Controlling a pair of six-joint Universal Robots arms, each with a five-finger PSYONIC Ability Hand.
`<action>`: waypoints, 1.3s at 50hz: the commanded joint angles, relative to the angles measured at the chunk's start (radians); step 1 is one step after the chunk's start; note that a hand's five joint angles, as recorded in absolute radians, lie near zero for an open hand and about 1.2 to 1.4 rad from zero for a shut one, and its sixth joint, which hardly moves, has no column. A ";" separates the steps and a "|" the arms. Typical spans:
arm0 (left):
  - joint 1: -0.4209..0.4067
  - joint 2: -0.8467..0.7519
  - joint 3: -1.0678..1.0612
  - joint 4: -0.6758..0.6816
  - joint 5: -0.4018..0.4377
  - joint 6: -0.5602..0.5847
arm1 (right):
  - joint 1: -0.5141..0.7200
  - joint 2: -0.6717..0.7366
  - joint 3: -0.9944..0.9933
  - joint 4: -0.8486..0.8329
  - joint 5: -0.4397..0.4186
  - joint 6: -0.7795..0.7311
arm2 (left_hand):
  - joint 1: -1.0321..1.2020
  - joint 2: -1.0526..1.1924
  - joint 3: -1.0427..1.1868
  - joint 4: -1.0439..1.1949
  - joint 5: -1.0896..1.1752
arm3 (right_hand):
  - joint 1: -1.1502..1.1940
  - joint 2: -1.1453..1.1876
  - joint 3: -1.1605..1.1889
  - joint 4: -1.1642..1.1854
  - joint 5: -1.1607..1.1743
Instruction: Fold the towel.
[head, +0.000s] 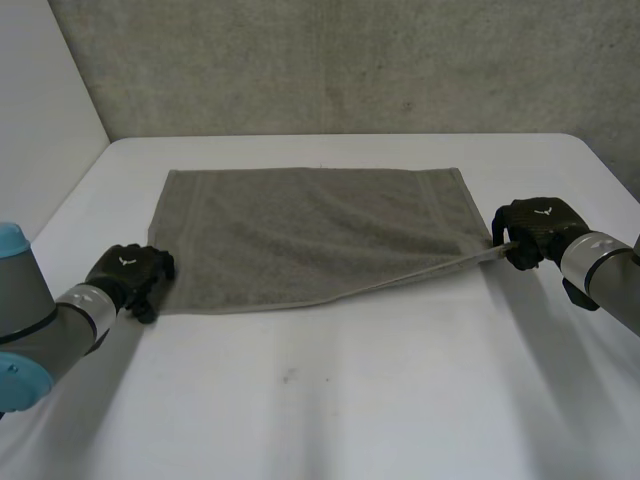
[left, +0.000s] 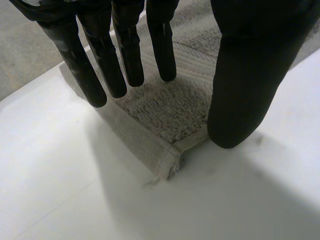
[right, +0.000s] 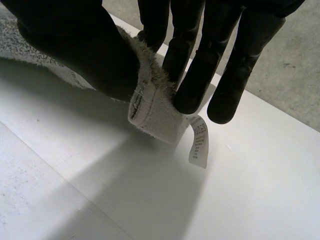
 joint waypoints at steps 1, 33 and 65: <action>0.008 -0.032 0.028 0.000 0.000 0.053 | 0.000 0.000 0.001 -0.002 0.000 -0.001 | 0.135 0.135 0.134 0.134 0.138 | 0.007 0.188 0.182 0.179 0.188; 0.008 -0.062 0.132 -0.006 0.003 0.046 | 0.005 0.022 0.001 -0.005 0.000 -0.001 | 0.458 0.458 0.457 0.457 0.461 | 0.007 0.188 0.182 0.179 0.188; 0.008 0.267 -0.130 -0.063 0.004 0.053 | -0.005 -0.147 0.030 0.428 -0.023 -0.376 | 0.836 0.836 0.836 0.835 0.840 | 0.007 0.188 0.182 0.179 0.188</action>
